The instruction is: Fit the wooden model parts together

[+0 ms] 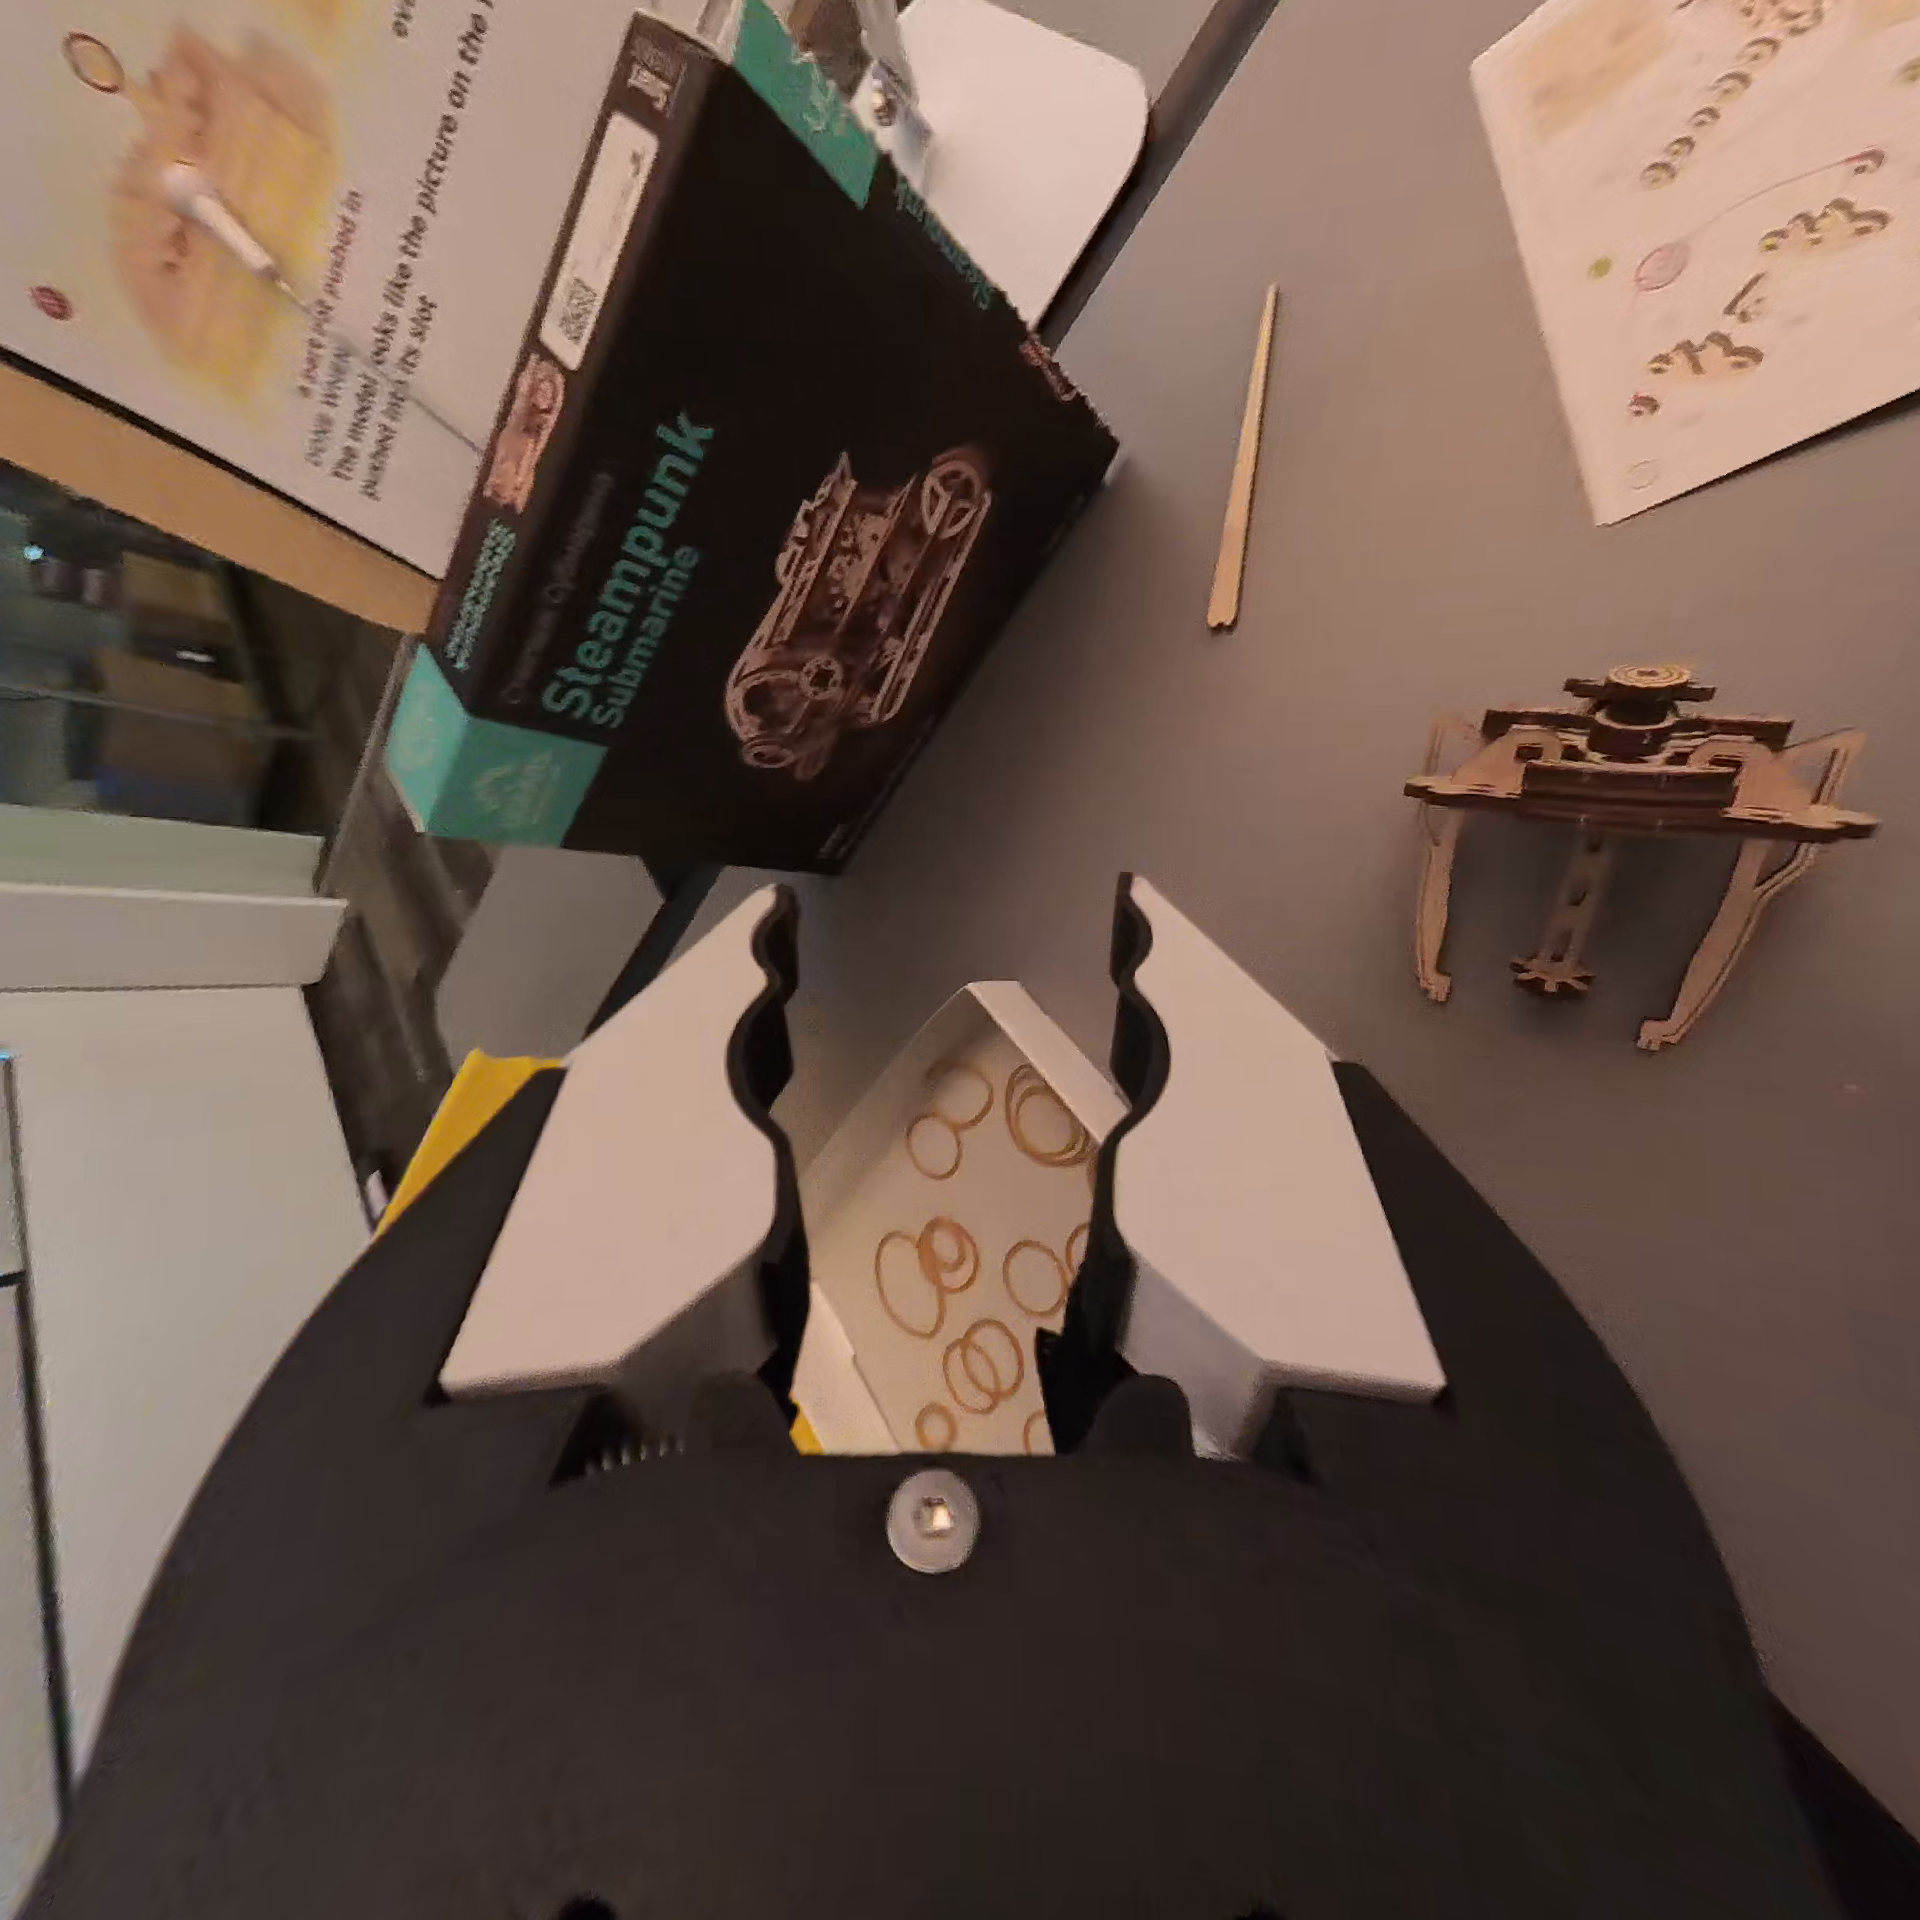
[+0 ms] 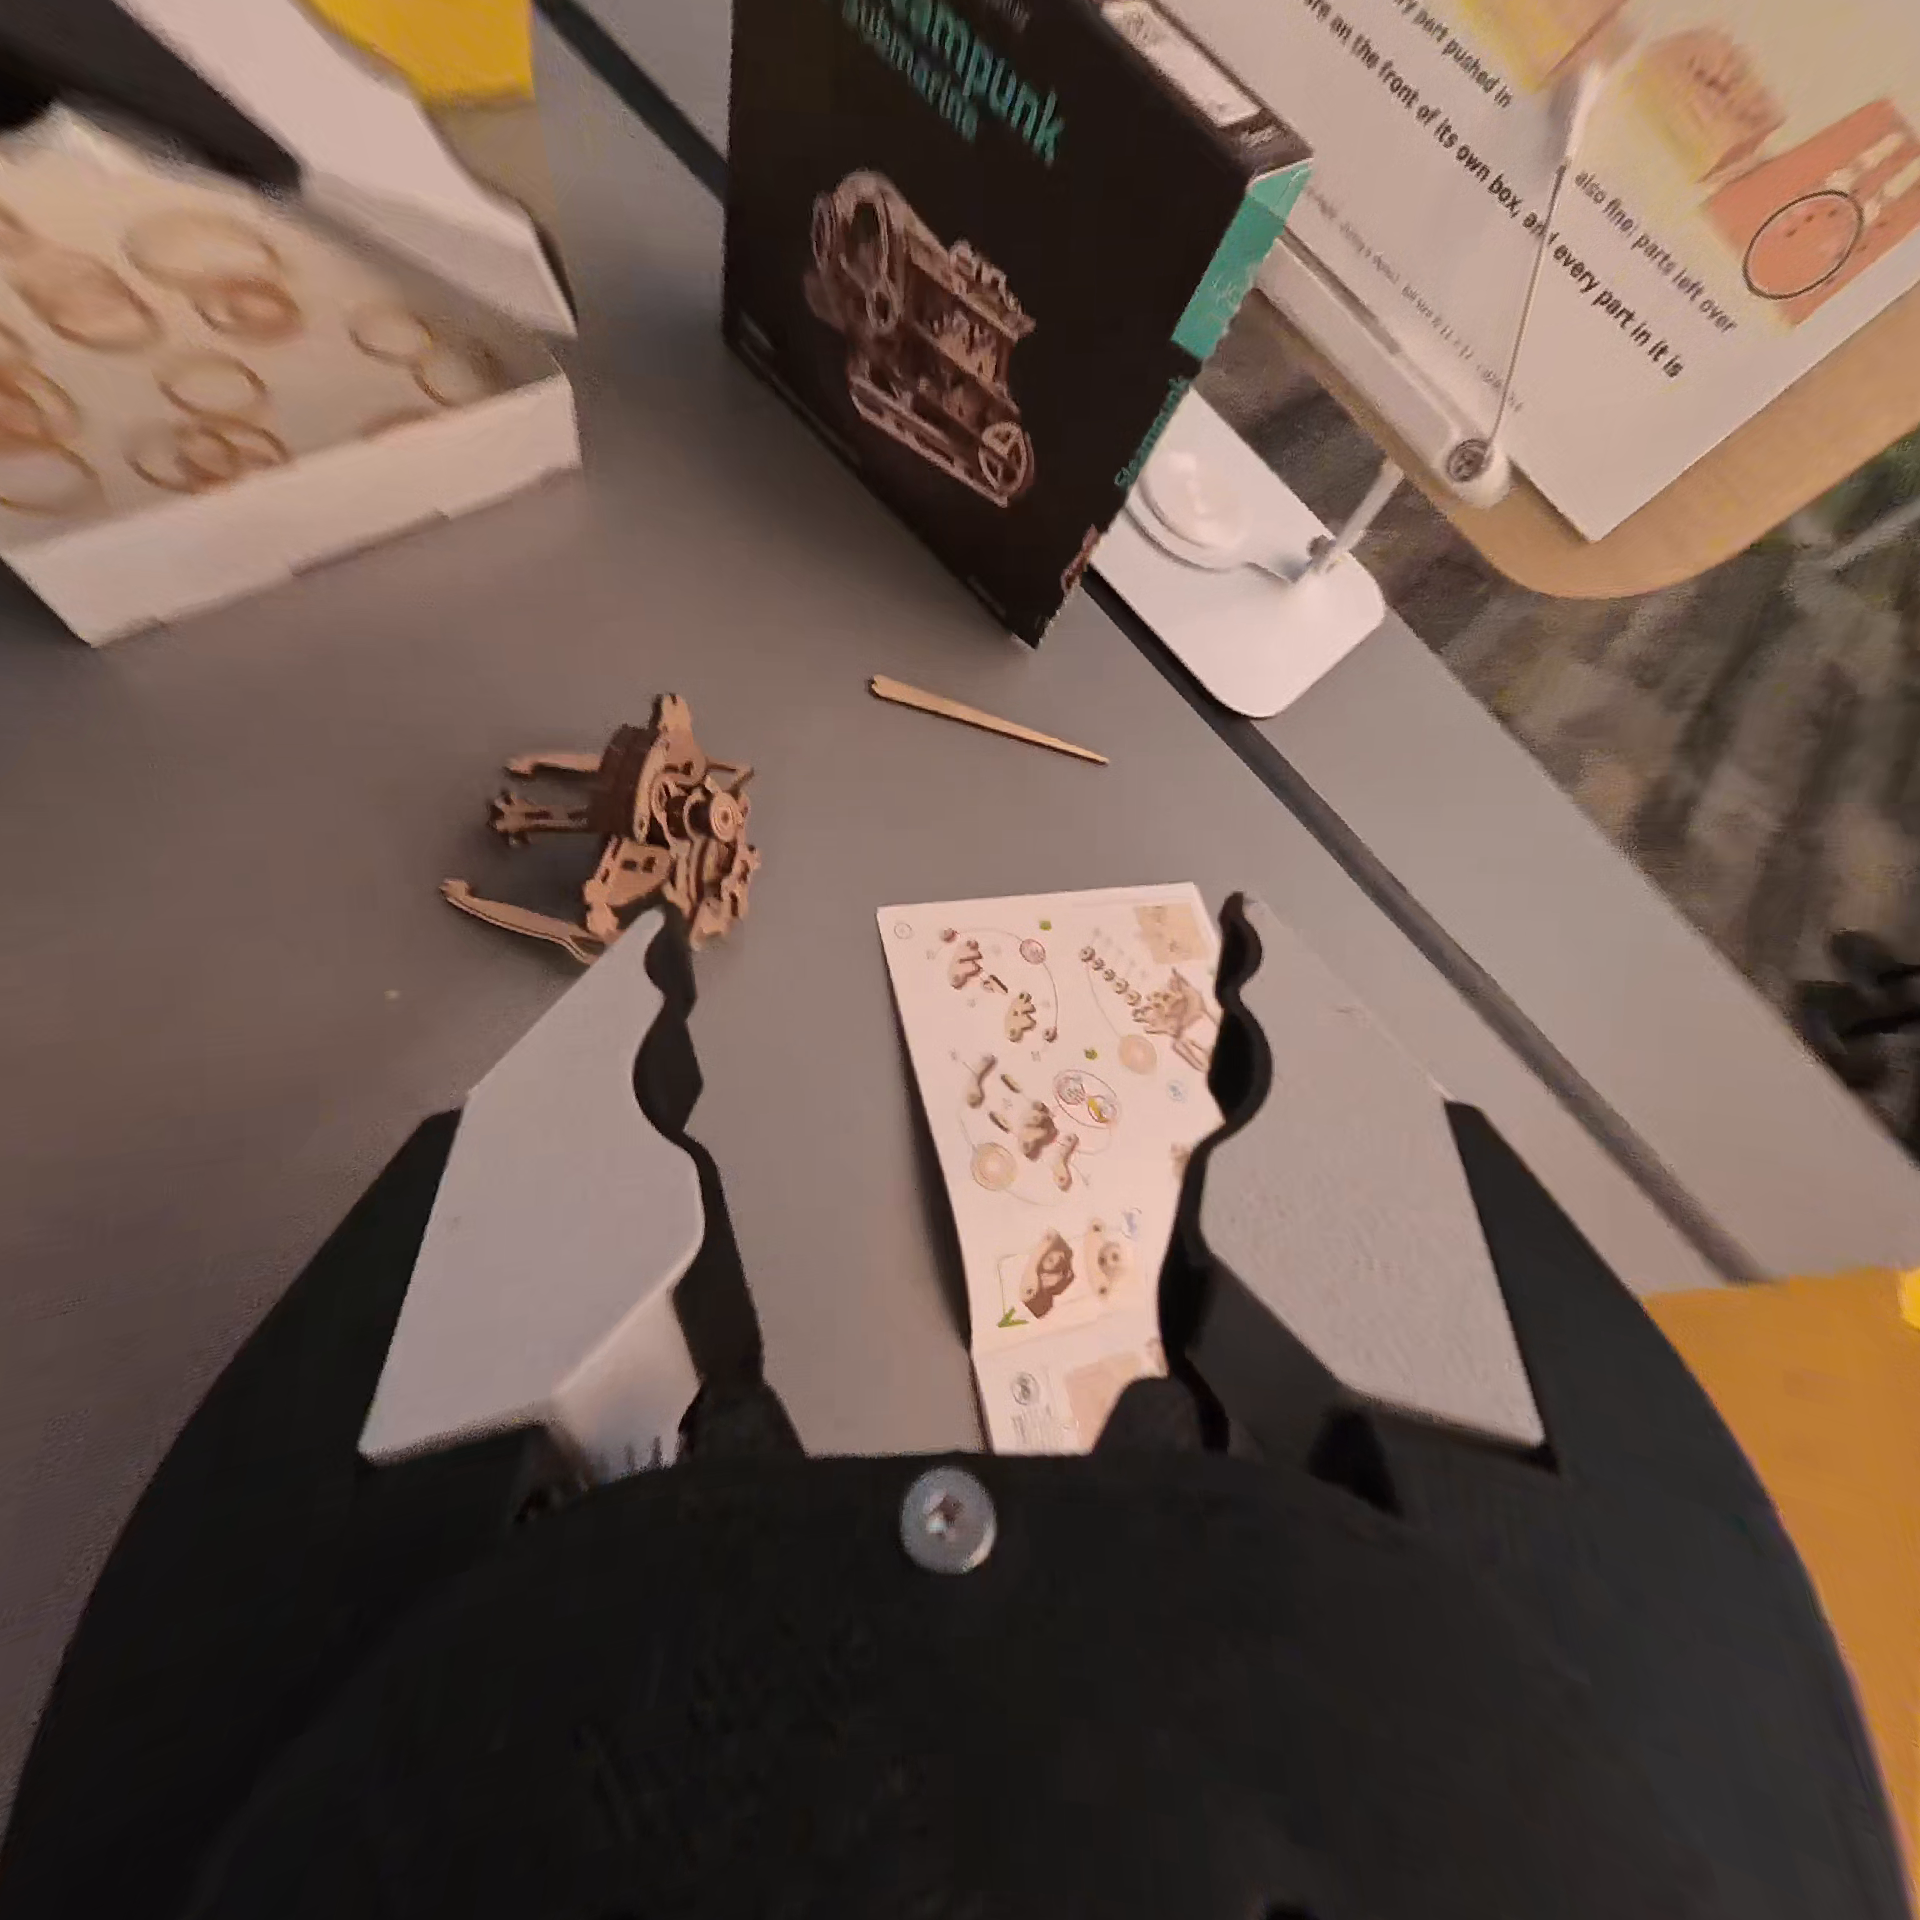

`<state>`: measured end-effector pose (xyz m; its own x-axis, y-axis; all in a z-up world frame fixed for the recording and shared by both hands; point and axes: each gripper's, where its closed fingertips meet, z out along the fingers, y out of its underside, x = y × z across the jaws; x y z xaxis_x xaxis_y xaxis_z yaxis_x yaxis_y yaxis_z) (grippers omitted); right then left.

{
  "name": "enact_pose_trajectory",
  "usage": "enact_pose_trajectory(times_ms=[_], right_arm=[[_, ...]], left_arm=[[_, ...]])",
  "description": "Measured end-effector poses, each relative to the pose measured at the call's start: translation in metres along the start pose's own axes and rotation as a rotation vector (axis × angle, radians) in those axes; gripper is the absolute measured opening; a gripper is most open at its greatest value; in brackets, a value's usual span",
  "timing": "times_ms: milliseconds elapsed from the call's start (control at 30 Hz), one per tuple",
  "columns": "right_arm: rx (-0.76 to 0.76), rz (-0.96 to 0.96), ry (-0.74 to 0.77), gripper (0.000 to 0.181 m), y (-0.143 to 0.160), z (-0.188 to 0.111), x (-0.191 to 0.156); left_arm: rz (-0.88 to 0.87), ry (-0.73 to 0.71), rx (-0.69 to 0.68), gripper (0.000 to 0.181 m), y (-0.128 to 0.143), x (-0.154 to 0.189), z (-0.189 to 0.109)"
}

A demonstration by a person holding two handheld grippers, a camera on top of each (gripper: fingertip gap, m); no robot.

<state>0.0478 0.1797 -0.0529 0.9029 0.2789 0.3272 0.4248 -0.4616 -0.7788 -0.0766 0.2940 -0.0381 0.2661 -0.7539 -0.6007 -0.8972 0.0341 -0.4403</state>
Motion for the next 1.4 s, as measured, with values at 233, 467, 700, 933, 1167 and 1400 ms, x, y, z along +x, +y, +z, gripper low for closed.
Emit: enact_pose_trajectory(times_ms=[233,467,700,933,1167,1400], right_arm=[[-0.102,-0.214,0.236,0.105,-0.003,-0.008,-0.019],[-0.135,-0.290,0.301,0.107,-0.026,-0.019,-0.010],[-0.153,-0.306,-0.006,0.108,0.018,0.011,-0.067],[-0.159,-0.281,0.075,0.108,0.023,0.025,-0.022],[-0.250,-0.244,0.164,0.108,0.040,0.018,0.008],[-0.178,-0.264,0.182,0.108,0.017,-0.007,0.006]], left_arm=[[-0.137,-0.105,0.010,0.066,0.004,-0.030,-0.010],[-0.156,-0.103,-0.076,0.064,0.023,-0.030,0.002],[-0.158,-0.125,-0.056,0.061,0.016,-0.033,-0.006],[-0.211,-0.179,0.054,0.065,-0.008,-0.038,-0.027],[-0.238,-0.341,0.203,0.089,-0.042,-0.047,-0.041],[-0.189,-0.636,0.268,0.099,-0.055,-0.074,-0.052]])
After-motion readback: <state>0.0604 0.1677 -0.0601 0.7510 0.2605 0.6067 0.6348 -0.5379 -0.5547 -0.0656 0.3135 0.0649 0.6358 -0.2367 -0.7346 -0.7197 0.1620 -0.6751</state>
